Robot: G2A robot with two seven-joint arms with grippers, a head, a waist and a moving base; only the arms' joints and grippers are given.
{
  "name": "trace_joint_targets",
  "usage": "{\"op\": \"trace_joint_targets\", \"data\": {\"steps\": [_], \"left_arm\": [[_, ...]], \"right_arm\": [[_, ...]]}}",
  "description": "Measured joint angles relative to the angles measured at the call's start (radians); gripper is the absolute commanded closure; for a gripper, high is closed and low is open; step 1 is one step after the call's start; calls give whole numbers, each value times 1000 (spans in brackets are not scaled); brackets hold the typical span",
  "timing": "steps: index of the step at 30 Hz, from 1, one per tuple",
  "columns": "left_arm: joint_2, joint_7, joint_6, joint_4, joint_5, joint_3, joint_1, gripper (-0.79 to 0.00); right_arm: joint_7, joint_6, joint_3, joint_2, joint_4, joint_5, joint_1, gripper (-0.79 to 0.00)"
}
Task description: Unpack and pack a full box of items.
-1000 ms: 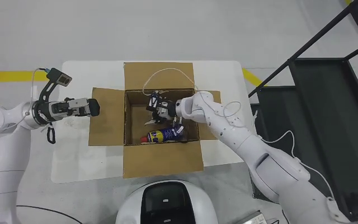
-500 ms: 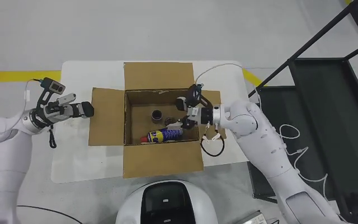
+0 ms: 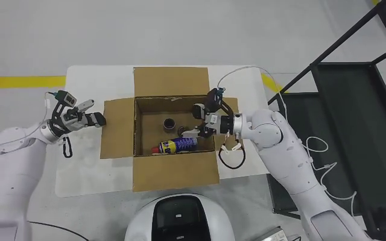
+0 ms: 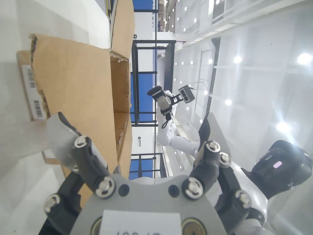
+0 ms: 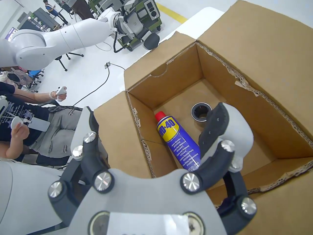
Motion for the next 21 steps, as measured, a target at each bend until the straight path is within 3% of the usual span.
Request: {"op": "trace_joint_targets", "data": {"steps": [5,11,16,21], "left_arm": [[10,30,-30,-4,-33,-40,2,-785],[36,72,-72,-14,9,-88,40,-785],[30,75,-75,-13,57,-50,36,-785],[6,70,-69,1,55,13,7,-785]], "right_arm": [[-5,12,6,6,-39,-23,-20,-785],[64,77,92,29,-21,114,-49,-785],[134,156,192,50,57,266,-80,-785],[149,210,312,71,188,400,-110,-785]]}}
